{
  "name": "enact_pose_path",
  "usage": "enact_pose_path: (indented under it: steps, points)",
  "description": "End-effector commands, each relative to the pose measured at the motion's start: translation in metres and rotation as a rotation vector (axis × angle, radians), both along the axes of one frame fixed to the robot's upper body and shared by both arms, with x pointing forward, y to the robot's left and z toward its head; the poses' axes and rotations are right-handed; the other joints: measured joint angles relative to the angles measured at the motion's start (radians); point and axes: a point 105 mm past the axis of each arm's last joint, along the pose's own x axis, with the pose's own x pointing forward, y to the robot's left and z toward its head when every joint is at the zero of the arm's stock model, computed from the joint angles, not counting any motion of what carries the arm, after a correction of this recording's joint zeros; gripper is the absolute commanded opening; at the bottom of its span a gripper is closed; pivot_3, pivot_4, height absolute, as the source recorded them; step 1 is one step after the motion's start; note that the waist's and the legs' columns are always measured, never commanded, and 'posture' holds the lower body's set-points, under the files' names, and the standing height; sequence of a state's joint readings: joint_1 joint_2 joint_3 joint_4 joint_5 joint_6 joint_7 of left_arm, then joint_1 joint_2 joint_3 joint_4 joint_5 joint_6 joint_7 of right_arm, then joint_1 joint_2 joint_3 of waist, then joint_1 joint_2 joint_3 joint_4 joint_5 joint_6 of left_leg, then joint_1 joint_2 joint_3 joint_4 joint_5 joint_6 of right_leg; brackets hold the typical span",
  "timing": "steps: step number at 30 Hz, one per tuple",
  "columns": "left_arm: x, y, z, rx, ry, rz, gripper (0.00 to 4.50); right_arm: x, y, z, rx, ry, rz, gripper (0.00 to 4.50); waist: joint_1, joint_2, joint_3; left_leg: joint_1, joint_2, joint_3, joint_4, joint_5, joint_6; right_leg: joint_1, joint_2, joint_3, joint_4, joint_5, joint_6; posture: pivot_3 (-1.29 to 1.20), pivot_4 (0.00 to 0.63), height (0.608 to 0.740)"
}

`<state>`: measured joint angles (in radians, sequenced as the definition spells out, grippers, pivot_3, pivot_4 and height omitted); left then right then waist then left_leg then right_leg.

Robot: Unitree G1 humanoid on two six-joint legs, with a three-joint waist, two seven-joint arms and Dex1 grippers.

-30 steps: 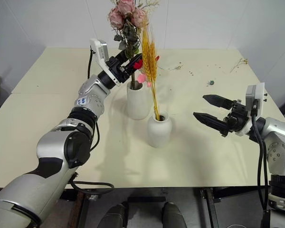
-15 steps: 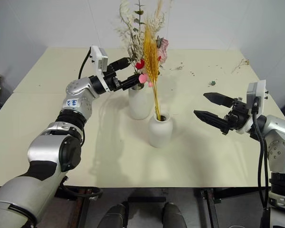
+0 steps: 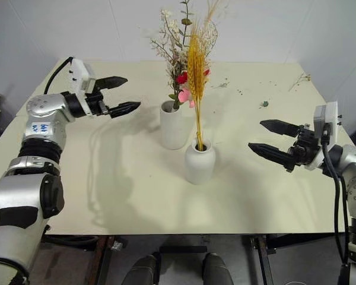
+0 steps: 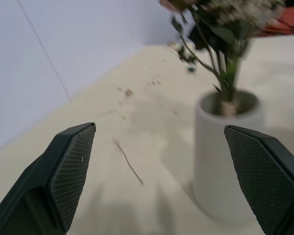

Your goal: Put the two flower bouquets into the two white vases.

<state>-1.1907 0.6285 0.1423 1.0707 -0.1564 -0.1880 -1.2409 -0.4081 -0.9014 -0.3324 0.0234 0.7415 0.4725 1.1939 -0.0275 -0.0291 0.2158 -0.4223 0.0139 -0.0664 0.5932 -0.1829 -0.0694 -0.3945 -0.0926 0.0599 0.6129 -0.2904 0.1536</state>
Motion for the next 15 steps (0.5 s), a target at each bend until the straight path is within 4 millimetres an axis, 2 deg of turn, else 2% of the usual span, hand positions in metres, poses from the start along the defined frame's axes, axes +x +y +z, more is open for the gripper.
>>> enact_pose_path:
  steps: [1, 7, 11, 15]
  points:
    - [-0.022, 0.010, 0.006, 0.073, -0.009, -0.124, 4.48, -0.009, -0.010, 0.009, -0.059, -0.016, 0.001, 4.50, 0.000, 0.000, 0.000, 0.000, 0.000, 0.000, 0.000, 0.000, 0.000, 0.000, 0.000, 0.000, 0.000, 0.000, 0.000, 0.00, 0.150, 0.740]
    - [-0.042, 0.034, -0.005, 0.082, 0.031, -0.160, 4.48, -0.028, -0.014, 0.007, -0.177, 0.024, 0.017, 4.50, 0.000, 0.000, 0.000, 0.000, 0.000, 0.000, 0.000, 0.000, 0.000, 0.000, 0.000, 0.000, 0.001, -0.001, -0.001, 0.00, 0.150, 0.740]
    - [-0.055, 0.057, -0.015, 0.067, 0.073, -0.103, 4.48, -0.040, -0.016, 0.012, -0.183, 0.020, -0.009, 4.50, -0.004, 0.000, 0.000, 0.001, 0.001, 0.000, 0.000, 0.000, 0.000, 0.000, 0.000, 0.000, 0.002, -0.001, -0.001, 0.00, 0.150, 0.740]
    - [-0.067, 0.068, -0.016, 0.037, 0.085, -0.083, 4.48, -0.046, -0.015, 0.015, -0.169, 0.014, -0.022, 4.50, -0.004, 0.000, 0.000, 0.002, 0.001, 0.000, 0.000, 0.000, 0.000, 0.000, 0.000, 0.000, 0.005, -0.001, -0.002, 0.00, 0.150, 0.740]
